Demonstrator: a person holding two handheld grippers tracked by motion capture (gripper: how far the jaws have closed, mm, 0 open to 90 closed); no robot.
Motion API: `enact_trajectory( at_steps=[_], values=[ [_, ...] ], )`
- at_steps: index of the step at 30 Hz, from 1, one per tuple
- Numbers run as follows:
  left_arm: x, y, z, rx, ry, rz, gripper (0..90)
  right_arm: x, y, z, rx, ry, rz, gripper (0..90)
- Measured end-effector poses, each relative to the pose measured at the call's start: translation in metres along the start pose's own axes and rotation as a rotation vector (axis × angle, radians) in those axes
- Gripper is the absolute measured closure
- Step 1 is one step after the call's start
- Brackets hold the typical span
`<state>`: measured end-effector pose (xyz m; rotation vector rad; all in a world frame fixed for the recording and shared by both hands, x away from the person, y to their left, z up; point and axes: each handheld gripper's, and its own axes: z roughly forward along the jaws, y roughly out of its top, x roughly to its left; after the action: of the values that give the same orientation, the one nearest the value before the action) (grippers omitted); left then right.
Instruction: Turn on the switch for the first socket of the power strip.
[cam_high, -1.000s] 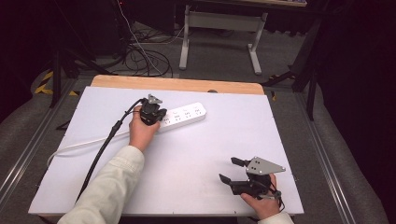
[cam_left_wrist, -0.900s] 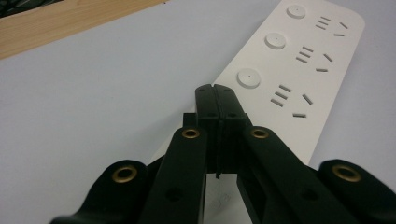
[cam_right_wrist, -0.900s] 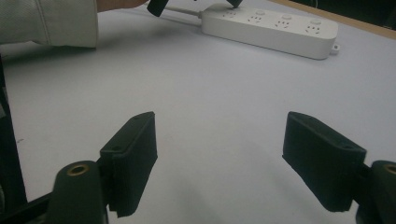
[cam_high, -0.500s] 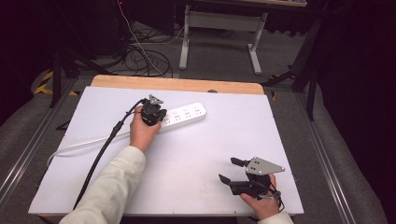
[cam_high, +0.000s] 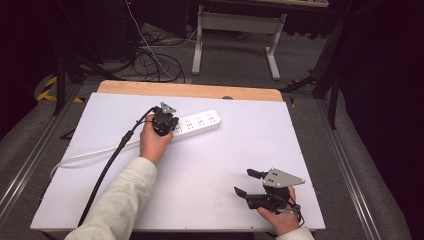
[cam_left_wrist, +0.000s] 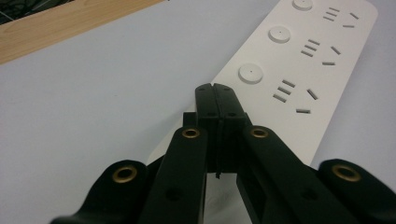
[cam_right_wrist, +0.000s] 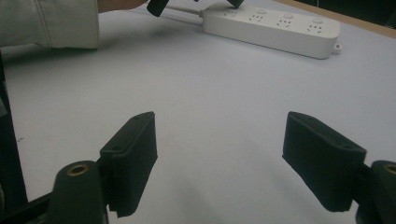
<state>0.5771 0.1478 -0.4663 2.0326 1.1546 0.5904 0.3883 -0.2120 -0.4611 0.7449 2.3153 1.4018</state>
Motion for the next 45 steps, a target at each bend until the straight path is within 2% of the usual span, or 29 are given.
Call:
enact_trajectory(
  at_steps=[17,20,21,26,28,31,32,34,38,41,45],
  values=[
    [0.0,0.0,0.0,0.007,0.004,-0.004,90.0,0.001,-0.001,-0.002,0.003,-0.004,0.003,26.6],
    [0.0,0.0,0.001,0.007,0.002,-0.015,90.0,0.001,-0.002,-0.002,0.003,-0.007,0.002,26.6],
    [-0.001,0.0,0.001,0.01,0.007,0.0,90.0,0.001,-0.002,-0.002,0.004,-0.007,0.004,26.6],
    [-0.001,0.0,0.0,0.018,0.005,-0.001,90.0,0.001,-0.002,-0.002,0.006,-0.008,0.005,26.6],
    [-0.001,0.0,0.0,0.014,0.015,0.01,90.0,0.001,-0.002,-0.002,0.007,-0.008,0.004,26.6],
    [0.003,0.001,0.0,0.02,-0.028,-0.021,90.0,0.002,-0.002,-0.002,0.008,-0.009,0.004,26.6],
    [0.006,0.001,-0.001,0.01,-0.059,-0.04,90.0,0.001,-0.002,-0.002,0.008,-0.009,0.004,26.6],
    [0.01,0.001,-0.004,0.024,-0.061,-0.063,90.0,0.001,-0.002,-0.002,0.006,-0.01,0.004,26.6],
    [0.009,0.006,-0.013,-0.018,-0.093,-0.067,90.0,0.001,-0.002,-0.002,0.004,-0.01,0.006,26.6],
    [0.005,0.013,-0.028,-0.061,-0.119,-0.062,90.0,0.001,-0.002,-0.001,0.005,-0.009,0.006,26.6],
    [0.007,0.016,-0.038,-0.077,-0.115,-0.056,89.9,0.0,-0.001,-0.001,0.003,-0.01,0.005,26.6]
  ],
)
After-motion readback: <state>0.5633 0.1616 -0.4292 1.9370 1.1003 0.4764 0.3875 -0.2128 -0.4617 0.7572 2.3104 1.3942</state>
